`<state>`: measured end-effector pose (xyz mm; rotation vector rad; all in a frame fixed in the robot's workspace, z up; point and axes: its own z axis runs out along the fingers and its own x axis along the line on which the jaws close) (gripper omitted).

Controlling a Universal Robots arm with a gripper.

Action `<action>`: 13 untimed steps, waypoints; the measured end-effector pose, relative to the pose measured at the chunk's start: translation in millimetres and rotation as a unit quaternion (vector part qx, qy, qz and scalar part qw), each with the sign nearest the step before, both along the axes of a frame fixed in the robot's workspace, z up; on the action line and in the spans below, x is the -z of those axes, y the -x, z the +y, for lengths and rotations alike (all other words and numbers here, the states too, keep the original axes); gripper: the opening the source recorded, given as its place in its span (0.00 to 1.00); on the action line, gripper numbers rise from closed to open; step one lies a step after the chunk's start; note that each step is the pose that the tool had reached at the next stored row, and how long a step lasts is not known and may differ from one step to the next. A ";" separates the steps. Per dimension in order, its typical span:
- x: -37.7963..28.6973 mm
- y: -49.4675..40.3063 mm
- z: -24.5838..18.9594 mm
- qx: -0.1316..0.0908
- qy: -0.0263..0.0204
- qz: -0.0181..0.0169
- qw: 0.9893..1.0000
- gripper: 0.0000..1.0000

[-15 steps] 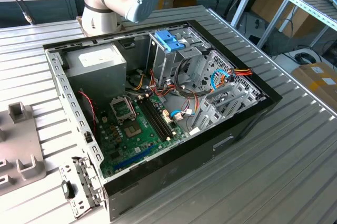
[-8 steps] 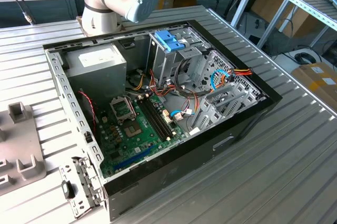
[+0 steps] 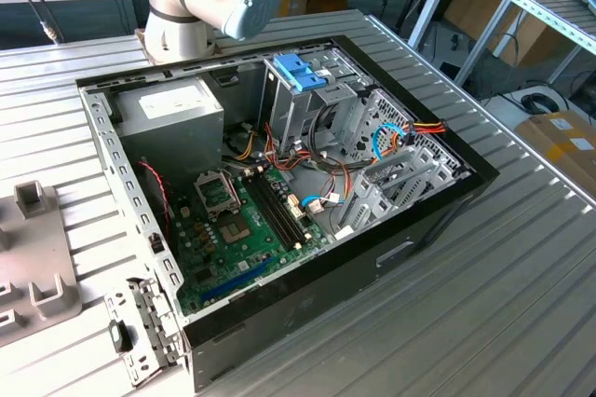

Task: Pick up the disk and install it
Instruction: 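Pick up the disk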

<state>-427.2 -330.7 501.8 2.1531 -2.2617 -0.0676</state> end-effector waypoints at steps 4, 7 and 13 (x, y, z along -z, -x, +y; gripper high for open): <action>0.0 -1.4 0.0 0.000 0.000 0.000 1.000 0.37; 0.0 -2.5 0.0 0.000 0.001 0.000 1.000 0.37; 0.0 -4.2 0.0 0.000 0.001 0.000 1.000 0.37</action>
